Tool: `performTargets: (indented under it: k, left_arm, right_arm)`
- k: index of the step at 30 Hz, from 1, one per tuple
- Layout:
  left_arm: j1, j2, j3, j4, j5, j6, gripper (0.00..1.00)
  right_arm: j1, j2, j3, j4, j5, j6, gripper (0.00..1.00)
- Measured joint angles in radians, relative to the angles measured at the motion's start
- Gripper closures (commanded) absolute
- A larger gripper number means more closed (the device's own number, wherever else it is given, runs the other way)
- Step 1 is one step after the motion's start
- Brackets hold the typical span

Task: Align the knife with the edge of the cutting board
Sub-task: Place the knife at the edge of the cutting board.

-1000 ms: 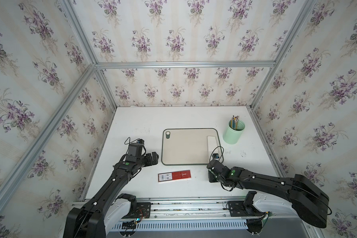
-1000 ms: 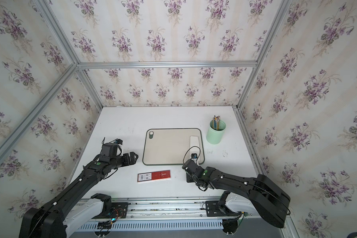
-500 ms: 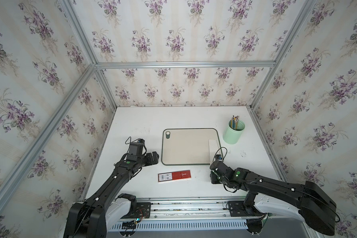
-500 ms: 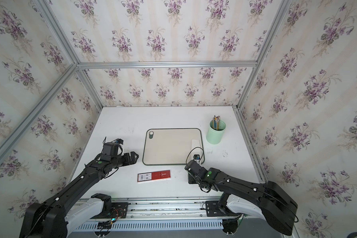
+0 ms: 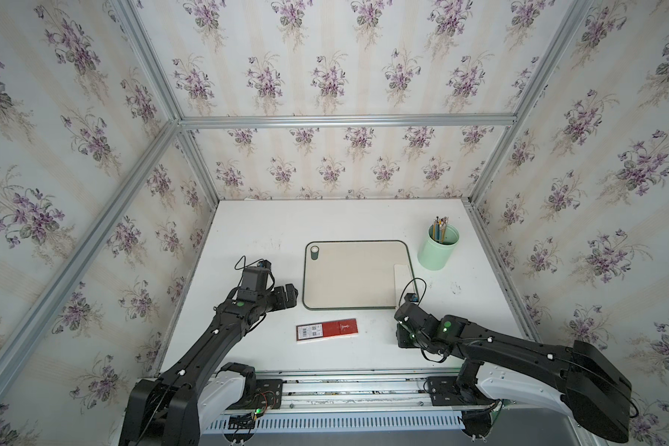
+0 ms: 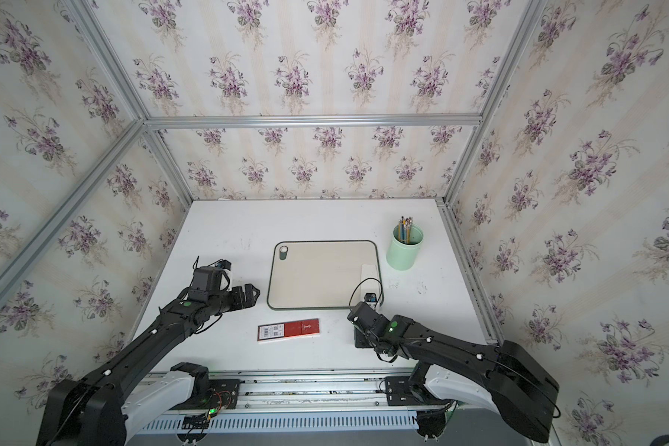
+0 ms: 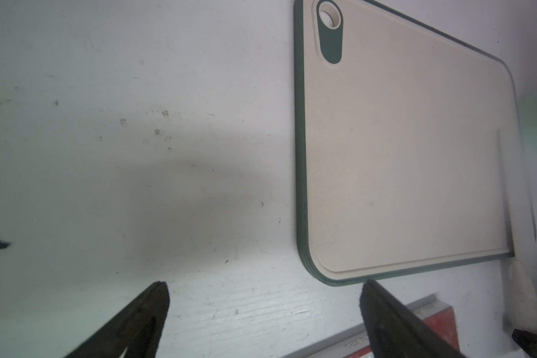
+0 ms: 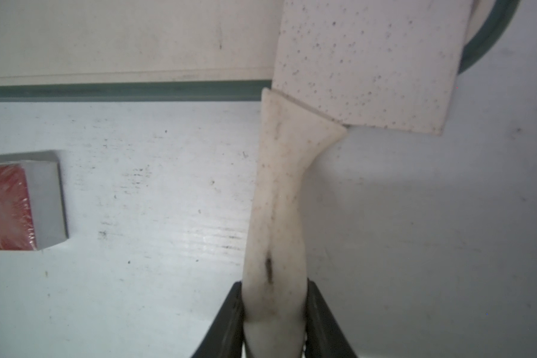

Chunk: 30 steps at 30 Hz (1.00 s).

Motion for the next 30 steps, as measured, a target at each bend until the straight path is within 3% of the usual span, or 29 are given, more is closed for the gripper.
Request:
performTargets:
  k: [30]
  left_arm:
    - [0.000, 0.008, -0.001, 0.003, 0.000, 0.000, 0.00]
  right_arm:
    - [0.023, -0.001, 0.012, -0.051, 0.008, 0.023, 0.99]
